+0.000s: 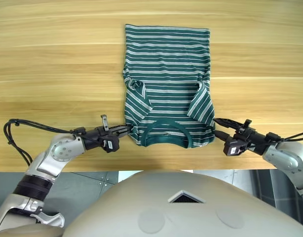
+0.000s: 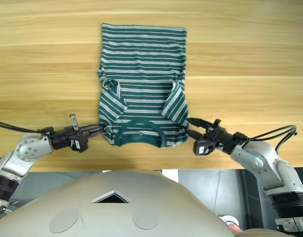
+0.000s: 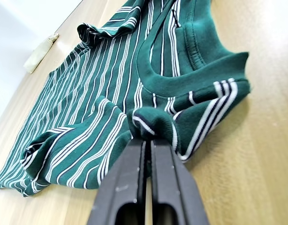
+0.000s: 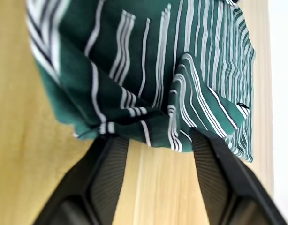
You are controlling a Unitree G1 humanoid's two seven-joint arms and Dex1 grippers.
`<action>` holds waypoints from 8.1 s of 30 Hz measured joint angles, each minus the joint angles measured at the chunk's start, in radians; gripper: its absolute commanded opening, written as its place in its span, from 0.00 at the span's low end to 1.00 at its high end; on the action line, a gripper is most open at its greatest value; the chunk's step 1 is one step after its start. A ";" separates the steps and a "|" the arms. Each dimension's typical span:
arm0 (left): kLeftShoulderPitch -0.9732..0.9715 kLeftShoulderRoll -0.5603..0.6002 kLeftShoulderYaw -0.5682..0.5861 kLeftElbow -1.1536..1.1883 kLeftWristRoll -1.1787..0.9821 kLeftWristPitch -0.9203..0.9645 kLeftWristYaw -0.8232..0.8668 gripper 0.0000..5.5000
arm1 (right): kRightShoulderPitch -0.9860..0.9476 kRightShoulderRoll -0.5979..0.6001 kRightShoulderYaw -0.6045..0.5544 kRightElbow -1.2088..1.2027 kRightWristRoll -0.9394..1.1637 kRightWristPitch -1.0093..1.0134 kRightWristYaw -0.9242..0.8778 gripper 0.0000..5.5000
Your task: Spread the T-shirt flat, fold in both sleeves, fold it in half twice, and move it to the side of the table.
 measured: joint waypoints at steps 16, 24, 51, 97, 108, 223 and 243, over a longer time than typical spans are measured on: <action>0.010 -0.009 0.006 -0.005 -0.003 0.001 -0.001 0.00 | -0.048 -0.004 0.020 0.021 0.001 -0.013 0.017 0.00; 0.257 -0.008 0.025 -0.170 -0.045 0.039 0.014 0.00 | 0.147 0.026 -0.167 -0.032 0.237 -0.006 -0.021 0.00; -0.734 -0.382 0.161 0.747 0.051 0.039 0.403 0.00 | -0.959 0.436 0.141 0.742 -0.127 0.143 -0.414 0.00; -0.986 -0.433 0.278 1.287 0.084 0.070 0.789 0.70 | -1.316 0.691 0.846 1.147 -0.556 0.060 -0.695 0.58; -0.973 -0.442 0.206 1.238 0.135 -0.023 0.794 0.70 | -0.759 0.027 0.691 0.278 -0.226 -0.126 -0.386 0.58; -0.637 -0.398 0.051 0.618 0.388 0.158 0.994 0.70 | -0.636 0.412 0.467 0.262 -0.393 0.169 -0.420 0.58; -0.665 -0.341 0.034 0.601 0.282 -0.010 0.822 0.70 | -0.503 0.256 0.288 -0.080 -0.097 0.010 -0.482 0.58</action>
